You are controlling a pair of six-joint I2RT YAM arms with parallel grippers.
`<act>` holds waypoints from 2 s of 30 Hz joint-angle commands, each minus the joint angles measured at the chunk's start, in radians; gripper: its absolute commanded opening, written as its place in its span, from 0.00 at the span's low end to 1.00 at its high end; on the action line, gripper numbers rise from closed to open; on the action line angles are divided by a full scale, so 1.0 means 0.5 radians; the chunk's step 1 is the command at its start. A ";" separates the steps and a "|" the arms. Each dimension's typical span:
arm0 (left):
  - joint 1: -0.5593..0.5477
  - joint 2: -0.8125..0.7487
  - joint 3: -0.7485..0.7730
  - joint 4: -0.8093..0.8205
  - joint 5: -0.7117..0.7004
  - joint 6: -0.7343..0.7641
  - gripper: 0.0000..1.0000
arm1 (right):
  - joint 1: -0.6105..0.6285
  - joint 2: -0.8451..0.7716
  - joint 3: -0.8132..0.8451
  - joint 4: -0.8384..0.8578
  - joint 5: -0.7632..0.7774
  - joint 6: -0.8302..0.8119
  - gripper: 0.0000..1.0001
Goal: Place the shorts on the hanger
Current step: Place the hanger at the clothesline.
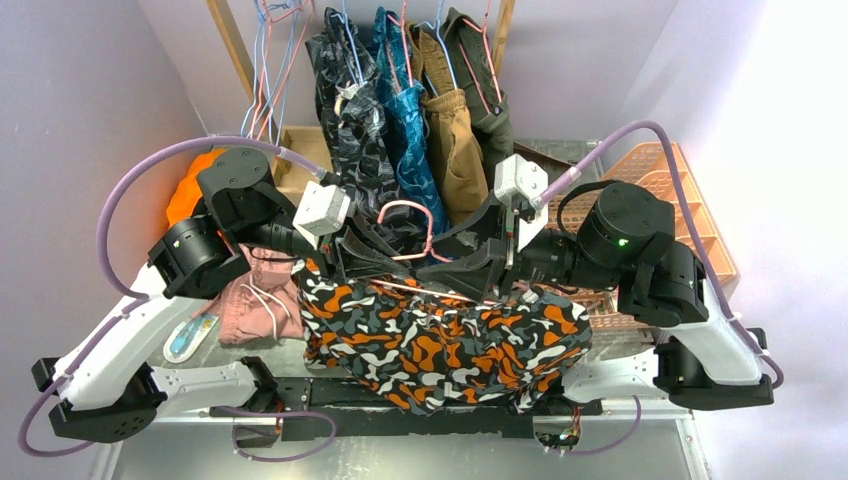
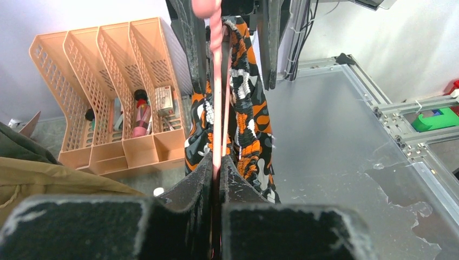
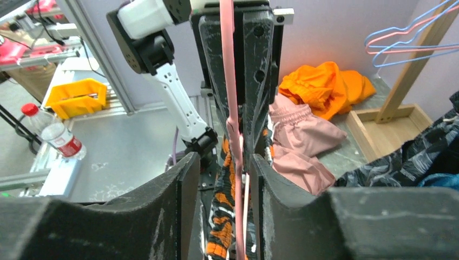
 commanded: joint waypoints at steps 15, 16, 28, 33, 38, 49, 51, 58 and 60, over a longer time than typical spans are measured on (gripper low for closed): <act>0.007 -0.074 -0.033 0.128 0.009 0.053 0.07 | 0.003 0.099 0.094 0.007 -0.013 0.024 0.06; 0.008 -0.076 -0.037 0.135 -0.002 0.052 0.07 | 0.005 0.102 0.099 0.000 -0.007 0.025 0.00; 0.008 -0.431 -0.068 0.325 -0.910 -0.131 0.99 | 0.004 0.188 0.239 0.181 0.645 0.057 0.00; 0.008 -0.914 -0.387 0.844 -1.843 -0.569 0.99 | 0.003 0.347 0.336 0.400 0.994 0.142 0.00; 0.008 -1.129 -0.330 0.666 -2.372 -0.723 0.99 | 0.002 0.721 0.787 0.231 1.165 0.183 0.00; 0.008 -1.139 -0.333 0.414 -2.773 -0.823 0.99 | 0.006 0.976 1.012 0.422 1.951 0.024 0.00; 0.008 -1.093 -0.330 0.386 -2.807 -0.812 0.99 | 0.006 1.014 1.012 0.458 2.007 0.034 0.00; 0.007 -0.962 -0.379 0.418 -2.828 -0.883 0.99 | 0.007 1.132 0.992 0.599 2.063 0.116 0.00; 0.008 -0.988 -0.470 0.527 -2.794 -0.884 0.99 | 0.005 1.158 0.975 0.632 2.093 0.170 0.00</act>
